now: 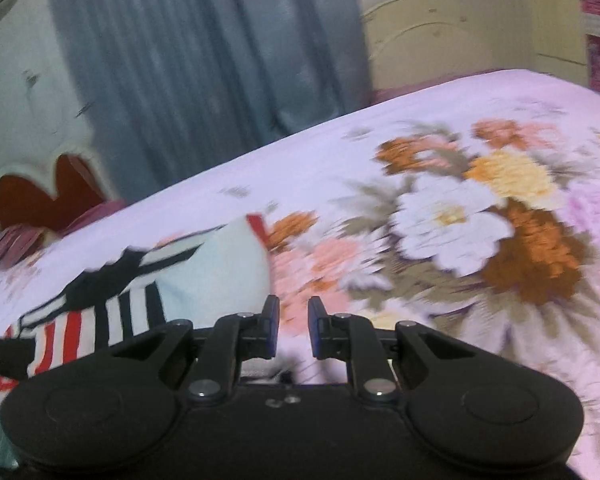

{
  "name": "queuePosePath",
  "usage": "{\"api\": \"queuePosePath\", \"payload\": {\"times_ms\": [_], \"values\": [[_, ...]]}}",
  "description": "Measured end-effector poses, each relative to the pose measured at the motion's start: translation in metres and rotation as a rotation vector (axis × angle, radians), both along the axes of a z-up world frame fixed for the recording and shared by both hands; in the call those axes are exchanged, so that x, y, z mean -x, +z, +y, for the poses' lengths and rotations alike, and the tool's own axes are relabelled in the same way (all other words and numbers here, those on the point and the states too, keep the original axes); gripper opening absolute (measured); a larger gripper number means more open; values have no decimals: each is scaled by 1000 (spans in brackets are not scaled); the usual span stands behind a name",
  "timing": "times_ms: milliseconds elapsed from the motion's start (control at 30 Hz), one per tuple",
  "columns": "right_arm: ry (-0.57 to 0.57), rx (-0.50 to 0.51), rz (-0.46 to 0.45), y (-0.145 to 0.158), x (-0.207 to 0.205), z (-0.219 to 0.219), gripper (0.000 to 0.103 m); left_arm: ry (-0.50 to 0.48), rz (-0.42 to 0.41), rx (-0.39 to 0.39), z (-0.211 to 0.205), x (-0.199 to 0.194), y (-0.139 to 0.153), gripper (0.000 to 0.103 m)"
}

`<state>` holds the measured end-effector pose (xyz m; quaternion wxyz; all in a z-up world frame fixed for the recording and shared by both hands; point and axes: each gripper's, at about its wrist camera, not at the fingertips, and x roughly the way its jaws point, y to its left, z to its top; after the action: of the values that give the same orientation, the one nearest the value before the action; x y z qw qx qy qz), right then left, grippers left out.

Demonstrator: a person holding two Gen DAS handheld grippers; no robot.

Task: Fold small clothes

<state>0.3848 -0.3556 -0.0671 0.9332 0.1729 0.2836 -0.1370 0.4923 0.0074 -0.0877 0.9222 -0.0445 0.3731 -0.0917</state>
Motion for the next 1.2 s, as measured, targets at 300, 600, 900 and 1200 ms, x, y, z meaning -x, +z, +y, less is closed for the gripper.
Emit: {"api": "queuePosePath", "payload": {"times_ms": [300, 600, 900, 1200], "values": [[214, 172, 222, -31, -36, 44, 0, 16, 27, -54, -3, 9, -30, 11], [347, 118, 127, -19, -61, 60, 7, 21, 19, -78, -7, 11, -29, 11], [336, 97, 174, -27, -73, 47, 5, 8, 18, -88, -3, 11, -30, 12], [232, 30, 65, -2, -139, -9, 16, 96, 51, -26, 6, -4, -28, 21]]}}
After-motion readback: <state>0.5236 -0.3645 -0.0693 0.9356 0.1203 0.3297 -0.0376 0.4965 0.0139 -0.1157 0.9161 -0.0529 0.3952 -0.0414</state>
